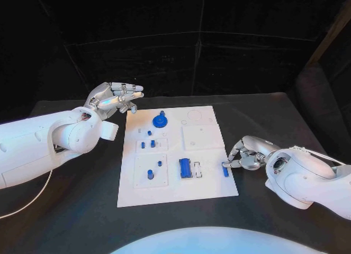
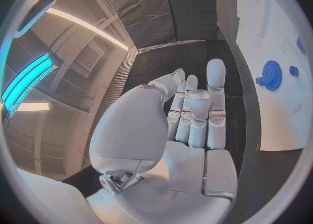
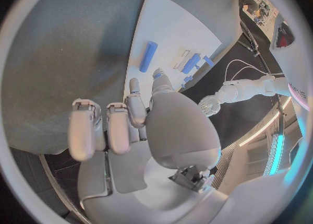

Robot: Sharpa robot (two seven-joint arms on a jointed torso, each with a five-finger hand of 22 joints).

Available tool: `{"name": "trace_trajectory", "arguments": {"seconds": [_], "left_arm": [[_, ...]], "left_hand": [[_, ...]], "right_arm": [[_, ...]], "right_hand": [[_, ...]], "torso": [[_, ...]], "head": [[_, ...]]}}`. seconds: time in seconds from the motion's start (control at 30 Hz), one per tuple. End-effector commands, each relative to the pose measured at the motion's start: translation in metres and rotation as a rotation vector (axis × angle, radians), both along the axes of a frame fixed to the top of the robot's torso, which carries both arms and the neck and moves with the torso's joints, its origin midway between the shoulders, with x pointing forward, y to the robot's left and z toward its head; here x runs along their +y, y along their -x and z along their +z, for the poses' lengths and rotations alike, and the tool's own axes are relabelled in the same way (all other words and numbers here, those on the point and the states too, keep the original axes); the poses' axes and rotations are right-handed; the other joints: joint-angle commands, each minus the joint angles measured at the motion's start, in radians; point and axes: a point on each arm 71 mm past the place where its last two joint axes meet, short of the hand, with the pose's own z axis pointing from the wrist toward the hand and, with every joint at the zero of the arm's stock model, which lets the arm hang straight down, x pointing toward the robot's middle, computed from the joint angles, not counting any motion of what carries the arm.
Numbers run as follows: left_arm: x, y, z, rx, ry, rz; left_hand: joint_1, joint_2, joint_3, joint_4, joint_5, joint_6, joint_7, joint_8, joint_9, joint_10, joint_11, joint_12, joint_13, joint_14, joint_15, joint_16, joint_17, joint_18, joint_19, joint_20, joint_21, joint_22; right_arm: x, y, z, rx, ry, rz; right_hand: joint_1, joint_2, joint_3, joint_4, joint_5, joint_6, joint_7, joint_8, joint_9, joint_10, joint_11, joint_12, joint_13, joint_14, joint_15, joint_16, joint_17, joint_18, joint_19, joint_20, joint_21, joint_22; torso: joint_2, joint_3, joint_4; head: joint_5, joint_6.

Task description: Assemble the parts on the task board

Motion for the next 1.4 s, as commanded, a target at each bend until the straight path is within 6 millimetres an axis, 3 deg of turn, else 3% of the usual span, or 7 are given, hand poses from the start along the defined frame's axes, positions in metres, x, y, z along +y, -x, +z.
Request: {"name": "trace_trajectory", "arguments": {"seconds": [0.03,0.83,1.0,1.2,1.27,1.4], "left_arm": [[0.0,0.0,0.001,-0.003,0.008,-0.008],[0.001,0.0,0.001,-0.003,0.007,-0.007],[0.001,0.0,0.001,-0.002,0.008,-0.008],[0.001,0.0,0.0,-0.001,0.007,-0.008],[0.001,0.0,0.0,0.0,0.007,-0.008],[0.002,0.0,0.0,0.001,0.007,-0.007]], "left_hand": [[-0.003,0.004,-0.004,-0.004,0.002,-0.002,0.0,0.004,-0.001,-0.006,-0.002,0.005,-0.001,-0.008,0.0,-0.004,-0.002,0.014,-0.006,0.001,-0.006,-0.002],[-0.003,0.004,-0.004,-0.004,0.002,-0.002,0.0,0.004,-0.001,-0.006,-0.002,0.005,-0.001,-0.008,0.0,-0.004,-0.002,0.014,-0.006,0.001,-0.006,-0.002],[-0.003,0.004,-0.004,-0.004,0.002,-0.002,0.0,0.004,-0.001,-0.006,-0.002,0.005,-0.001,-0.008,0.0,-0.004,-0.002,0.014,-0.006,0.001,-0.006,-0.002],[-0.003,0.005,-0.005,-0.005,0.003,-0.003,0.0,0.005,-0.001,-0.007,-0.002,0.007,-0.001,-0.008,0.0,-0.003,-0.001,0.014,-0.006,0.001,-0.006,-0.002],[-0.003,0.005,-0.005,-0.005,0.003,-0.003,0.0,0.005,-0.001,-0.007,-0.002,0.007,-0.001,-0.008,0.0,-0.003,-0.001,0.014,-0.006,0.001,-0.006,-0.002],[-0.003,0.005,-0.005,-0.005,0.003,-0.003,0.0,0.005,-0.001,-0.007,-0.002,0.007,-0.001,-0.008,0.0,-0.003,-0.001,0.014,-0.006,0.001,-0.006,-0.002]], "right_arm": [[0.002,0.001,-0.003,0.031,0.053,0.029],[0.022,0.002,-0.017,0.064,0.122,0.129],[0.028,0.001,-0.019,0.046,0.163,0.154],[0.035,-0.001,-0.021,0.038,0.208,0.17],[0.038,-0.001,-0.022,0.042,0.225,0.173],[0.04,0.0,-0.022,0.044,0.247,0.176]], "right_hand": [[-0.007,0.0,-0.008,0.001,0.004,0.01,0.001,-0.004,-0.001,0.014,-0.009,0.007,0.004,0.068,-0.005,0.007,0.076,-0.012,0.006,0.001,0.006,0.093],[0.057,0.008,-0.009,-0.034,0.009,0.04,-0.006,-0.02,-0.001,0.016,-0.017,0.01,0.012,0.07,-0.011,0.013,0.084,-0.013,0.008,-0.006,0.009,0.098],[0.096,0.014,-0.002,-0.059,-0.002,0.045,-0.007,-0.03,-0.002,0.013,-0.018,0.006,0.011,0.069,-0.012,0.012,0.084,-0.013,0.008,-0.007,0.01,0.099],[0.147,0.057,0.036,-0.093,-0.111,0.049,-0.004,-0.049,-0.007,0.009,-0.016,-0.002,0.01,0.068,-0.011,0.01,0.081,-0.013,0.006,-0.008,0.009,0.098],[0.161,0.062,0.047,-0.106,-0.13,0.049,-0.003,-0.055,-0.008,0.008,-0.016,-0.004,0.009,0.067,-0.011,0.009,0.08,-0.013,0.006,-0.007,0.009,0.098],[0.175,0.065,0.061,-0.12,-0.127,0.049,-0.002,-0.062,-0.01,0.005,-0.015,-0.008,0.008,0.067,-0.01,0.007,0.079,-0.012,0.005,-0.006,0.008,0.097]], "torso": [[0.0,-0.0008,0.0],[0.0,-0.0015,0.002],[0.0,-0.0008,0.0009],[0.0,-0.0002,0.0024],[0.0,0.0004,0.0026],[0.0,-0.0004,0.0022]], "head": [[0.0,0.0],[-0.002,-0.002],[0.0,-0.001],[-0.001,-0.001],[-0.001,0.0],[0.0,0.0]]}}
